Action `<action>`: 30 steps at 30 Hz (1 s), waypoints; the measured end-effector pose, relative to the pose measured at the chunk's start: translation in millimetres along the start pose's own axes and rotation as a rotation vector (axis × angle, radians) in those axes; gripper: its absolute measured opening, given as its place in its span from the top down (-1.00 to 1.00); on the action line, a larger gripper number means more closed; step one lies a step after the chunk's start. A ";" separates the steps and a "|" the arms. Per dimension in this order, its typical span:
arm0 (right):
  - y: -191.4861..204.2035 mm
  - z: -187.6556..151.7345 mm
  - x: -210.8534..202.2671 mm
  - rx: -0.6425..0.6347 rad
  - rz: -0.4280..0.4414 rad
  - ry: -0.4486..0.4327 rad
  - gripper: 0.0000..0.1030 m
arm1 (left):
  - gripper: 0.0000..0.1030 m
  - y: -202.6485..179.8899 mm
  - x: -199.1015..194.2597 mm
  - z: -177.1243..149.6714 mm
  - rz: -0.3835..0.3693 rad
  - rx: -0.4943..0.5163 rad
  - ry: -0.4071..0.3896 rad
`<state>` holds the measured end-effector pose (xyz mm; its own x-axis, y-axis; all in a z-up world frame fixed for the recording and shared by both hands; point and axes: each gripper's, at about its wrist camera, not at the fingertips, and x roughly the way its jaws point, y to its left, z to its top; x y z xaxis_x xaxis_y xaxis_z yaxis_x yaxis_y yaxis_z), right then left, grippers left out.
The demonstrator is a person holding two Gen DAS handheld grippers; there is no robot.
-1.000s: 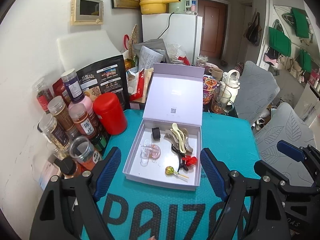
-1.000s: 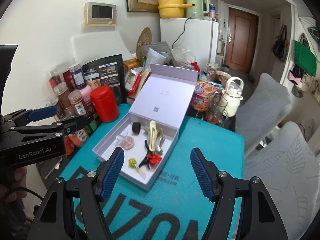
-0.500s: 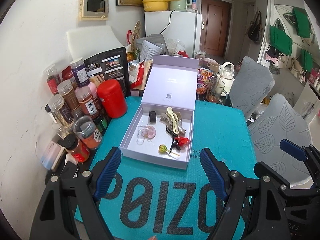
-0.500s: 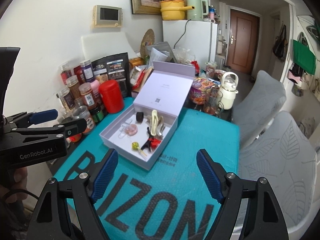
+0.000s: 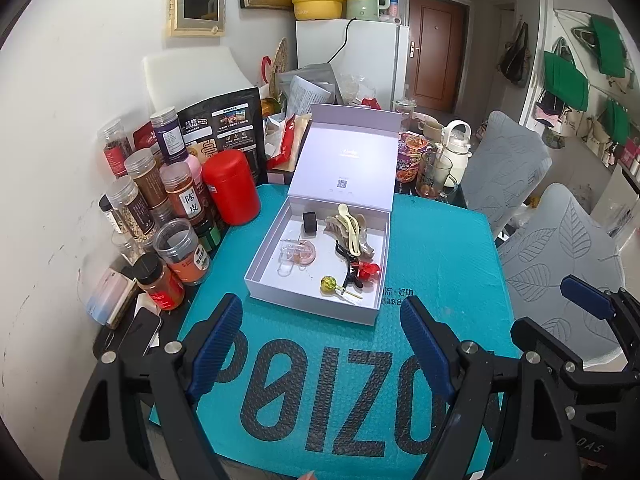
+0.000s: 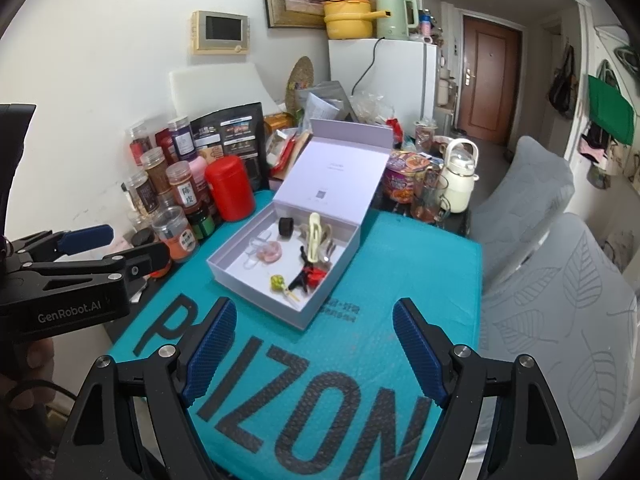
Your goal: Organize rigid objects
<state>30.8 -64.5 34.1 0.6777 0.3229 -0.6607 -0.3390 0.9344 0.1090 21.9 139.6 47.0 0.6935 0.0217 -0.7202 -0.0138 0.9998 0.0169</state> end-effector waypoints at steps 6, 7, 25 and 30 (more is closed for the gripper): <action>-0.7 -0.9 -1.4 0.003 -0.003 0.003 -0.58 | -0.58 0.5 -1.2 -2.2 -0.002 -0.002 0.008; -0.7 -0.8 -1.3 0.002 -0.003 0.004 -0.58 | -0.58 0.5 -1.7 -2.5 -0.002 -0.002 0.008; 0.2 -3.5 0.8 -0.011 -0.003 0.014 -0.58 | -0.58 3.0 -1.7 -3.9 0.003 -0.007 0.011; 1.3 -2.3 2.6 -0.014 0.001 0.017 -0.58 | -0.58 6.2 -0.3 -4.0 0.004 -0.010 0.013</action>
<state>30.6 -62.8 30.9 0.6661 0.3216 -0.6729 -0.3490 0.9318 0.0999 18.8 145.8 44.5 0.6837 0.0255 -0.7294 -0.0236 0.9996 0.0128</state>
